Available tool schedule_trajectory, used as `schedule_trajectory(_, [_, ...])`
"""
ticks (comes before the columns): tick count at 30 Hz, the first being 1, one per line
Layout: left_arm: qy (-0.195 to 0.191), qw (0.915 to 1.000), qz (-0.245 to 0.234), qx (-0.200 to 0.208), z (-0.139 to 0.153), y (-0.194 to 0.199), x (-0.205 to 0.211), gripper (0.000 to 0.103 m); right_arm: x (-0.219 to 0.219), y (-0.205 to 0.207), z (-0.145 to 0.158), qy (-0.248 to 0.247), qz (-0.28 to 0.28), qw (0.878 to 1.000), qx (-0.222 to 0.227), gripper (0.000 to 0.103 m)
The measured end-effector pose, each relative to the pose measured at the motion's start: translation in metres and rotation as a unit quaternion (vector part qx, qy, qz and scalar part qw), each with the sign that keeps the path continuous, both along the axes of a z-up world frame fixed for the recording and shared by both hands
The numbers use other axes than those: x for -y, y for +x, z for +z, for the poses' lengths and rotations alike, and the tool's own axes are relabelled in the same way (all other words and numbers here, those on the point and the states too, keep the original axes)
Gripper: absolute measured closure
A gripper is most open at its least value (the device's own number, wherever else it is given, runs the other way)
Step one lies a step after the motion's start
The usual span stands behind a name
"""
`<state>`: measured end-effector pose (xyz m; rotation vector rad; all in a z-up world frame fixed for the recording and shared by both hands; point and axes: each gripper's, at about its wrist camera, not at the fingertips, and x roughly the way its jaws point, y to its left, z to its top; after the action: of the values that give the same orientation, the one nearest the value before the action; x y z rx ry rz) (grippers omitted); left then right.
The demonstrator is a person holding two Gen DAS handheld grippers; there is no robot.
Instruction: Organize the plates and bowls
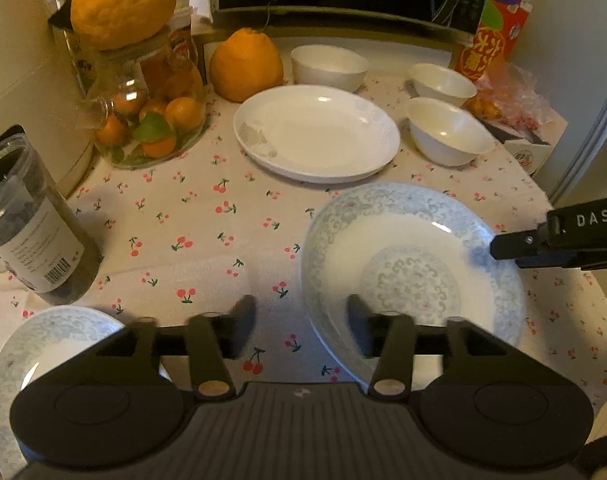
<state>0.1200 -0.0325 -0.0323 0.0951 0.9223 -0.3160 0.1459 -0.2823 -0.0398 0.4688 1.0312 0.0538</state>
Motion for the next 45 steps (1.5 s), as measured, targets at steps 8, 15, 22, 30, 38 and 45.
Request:
schedule_trajectory(8, [-0.012,0.9993,-0.028,0.024,0.018,-0.016,-0.005,0.005,-0.007,-0.010,0.024,0.008,0.015,0.999,0.039,0.013])
schedule_trajectory(15, [-0.022,0.9989,-0.029,0.031,0.023,-0.026,-0.022,0.000,-0.020,-0.021,0.037,0.010,0.022,0.998,0.060,0.005])
schedule_trajectory(22, [-0.015,0.9990,-0.018,0.037,0.025,-0.033,-0.046,0.000,-0.047,-0.033,0.044,0.003,0.052,0.996,0.077,0.005])
schedule_trajectory(30, [0.017,0.9982,-0.012,0.056,0.027,-0.044,-0.079,0.000,-0.099,-0.048,0.050,-0.035,0.121,0.986,0.108,0.005])
schedule_trajectory(38, [0.021,0.9978,0.000,0.062,0.024,-0.055,-0.123,0.000,-0.140,-0.053,0.040,-0.021,0.160,0.983,0.088,0.005])
schedule_trajectory(45, [0.027,0.9973,0.008,0.067,0.020,-0.064,-0.155,0.000,-0.174,-0.057,0.031,-0.039,0.187,0.978,0.087,0.005])
